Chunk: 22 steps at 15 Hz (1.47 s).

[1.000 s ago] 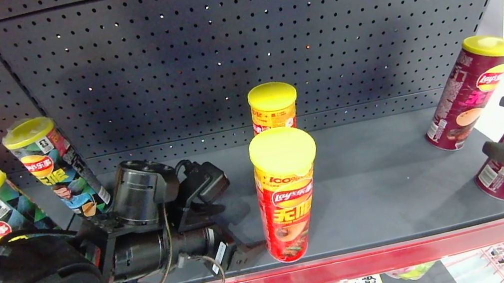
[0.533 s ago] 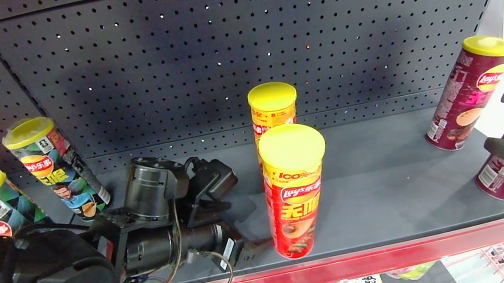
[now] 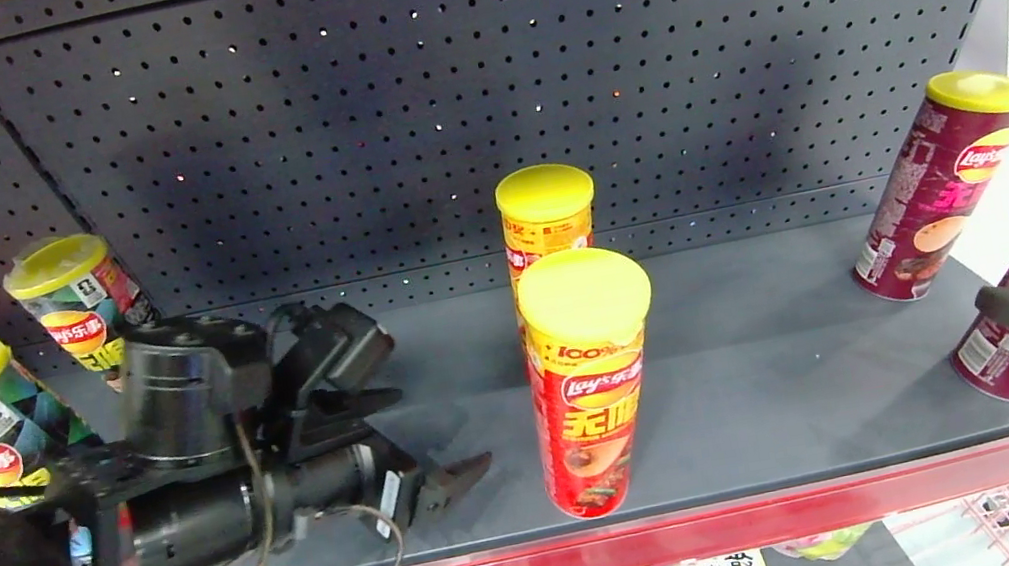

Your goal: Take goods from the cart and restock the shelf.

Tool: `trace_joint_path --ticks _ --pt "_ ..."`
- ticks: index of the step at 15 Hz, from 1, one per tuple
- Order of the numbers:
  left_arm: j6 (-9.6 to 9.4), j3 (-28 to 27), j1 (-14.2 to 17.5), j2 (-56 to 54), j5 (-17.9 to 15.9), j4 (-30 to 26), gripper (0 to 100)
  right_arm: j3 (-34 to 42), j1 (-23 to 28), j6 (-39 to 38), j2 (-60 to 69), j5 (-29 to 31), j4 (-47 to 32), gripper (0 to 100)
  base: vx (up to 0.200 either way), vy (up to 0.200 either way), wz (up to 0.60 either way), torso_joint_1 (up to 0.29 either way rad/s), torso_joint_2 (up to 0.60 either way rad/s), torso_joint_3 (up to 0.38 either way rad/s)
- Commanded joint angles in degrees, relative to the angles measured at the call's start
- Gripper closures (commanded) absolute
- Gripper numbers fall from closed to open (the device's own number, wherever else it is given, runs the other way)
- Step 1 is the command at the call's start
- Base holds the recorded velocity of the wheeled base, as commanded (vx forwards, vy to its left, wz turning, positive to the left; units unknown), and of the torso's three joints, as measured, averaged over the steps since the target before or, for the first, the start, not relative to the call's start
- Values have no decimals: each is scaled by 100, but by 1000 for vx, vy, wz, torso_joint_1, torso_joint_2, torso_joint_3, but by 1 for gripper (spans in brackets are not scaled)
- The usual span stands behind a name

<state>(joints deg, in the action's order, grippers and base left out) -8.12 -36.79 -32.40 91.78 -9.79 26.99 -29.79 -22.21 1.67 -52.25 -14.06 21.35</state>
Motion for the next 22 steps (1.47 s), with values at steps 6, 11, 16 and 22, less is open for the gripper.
trace_joint_path --ticks 6,11,16,22 --pt "293 1394 261 -4125 258 -2154 0 580 24 9 716 17 1 0 0 0 0 0 0 0" --pt "337 1420 305 -5170 1225 -3033 0 1802 147 26 1911 219 -104 0 0 0 0 0 0 0" --pt "698 1394 1772 -6656 1594 -4096 0 1679 648 18 3625 957 -2486 0 0 0 0 0 0 0" --pt "1190 1570 2590 -8598 1831 -6364 0 1670 718 9 4144 1098 -3180 0 0 0 0 0 0 0"
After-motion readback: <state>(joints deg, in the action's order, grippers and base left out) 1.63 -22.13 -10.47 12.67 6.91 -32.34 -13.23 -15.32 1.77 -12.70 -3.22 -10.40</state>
